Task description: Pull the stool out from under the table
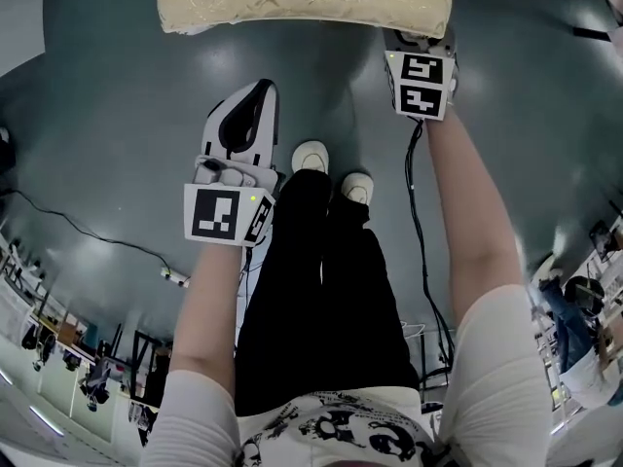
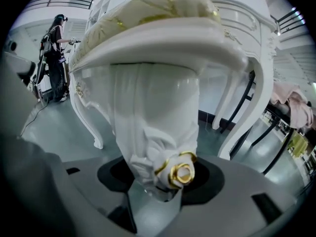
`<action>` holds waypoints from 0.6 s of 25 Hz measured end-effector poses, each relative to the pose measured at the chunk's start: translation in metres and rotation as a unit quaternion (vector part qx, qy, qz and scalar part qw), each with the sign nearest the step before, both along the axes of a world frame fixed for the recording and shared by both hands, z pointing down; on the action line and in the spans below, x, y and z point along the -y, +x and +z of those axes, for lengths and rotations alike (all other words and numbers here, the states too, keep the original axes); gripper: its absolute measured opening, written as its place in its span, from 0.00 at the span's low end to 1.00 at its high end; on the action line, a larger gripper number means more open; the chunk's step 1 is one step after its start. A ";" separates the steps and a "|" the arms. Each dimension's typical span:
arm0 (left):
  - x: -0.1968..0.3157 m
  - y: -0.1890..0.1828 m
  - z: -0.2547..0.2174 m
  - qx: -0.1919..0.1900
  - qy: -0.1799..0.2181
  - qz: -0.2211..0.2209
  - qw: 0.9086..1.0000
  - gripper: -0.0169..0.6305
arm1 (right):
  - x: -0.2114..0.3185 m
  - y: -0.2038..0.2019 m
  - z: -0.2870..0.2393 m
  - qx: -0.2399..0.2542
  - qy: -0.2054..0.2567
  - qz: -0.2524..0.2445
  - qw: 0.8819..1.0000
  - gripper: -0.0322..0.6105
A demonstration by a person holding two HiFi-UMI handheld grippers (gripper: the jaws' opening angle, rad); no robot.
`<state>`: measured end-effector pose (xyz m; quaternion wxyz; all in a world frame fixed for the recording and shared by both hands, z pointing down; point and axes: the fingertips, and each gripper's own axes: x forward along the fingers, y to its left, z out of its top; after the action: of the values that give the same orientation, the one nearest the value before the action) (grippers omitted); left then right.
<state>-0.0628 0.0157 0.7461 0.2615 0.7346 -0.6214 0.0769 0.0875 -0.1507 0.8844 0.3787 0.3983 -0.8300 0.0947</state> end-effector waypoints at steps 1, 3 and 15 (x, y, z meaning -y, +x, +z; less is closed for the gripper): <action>-0.009 0.006 -0.001 -0.002 0.000 0.001 1.000 0.06 | -0.011 0.004 -0.002 0.001 0.000 -0.002 1.000 0.46; -0.021 0.017 -0.002 -0.004 -0.003 0.004 1.000 0.06 | -0.025 0.012 -0.005 0.001 0.000 -0.006 1.000 0.46; -0.101 0.064 0.007 0.024 0.002 0.014 1.000 0.06 | -0.135 0.050 0.005 0.003 -0.013 -0.023 1.000 0.46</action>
<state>0.0013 0.1169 0.7527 0.2439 0.7416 -0.6175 0.0963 0.1377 -0.0156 0.8898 0.3830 0.3743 -0.8388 0.0978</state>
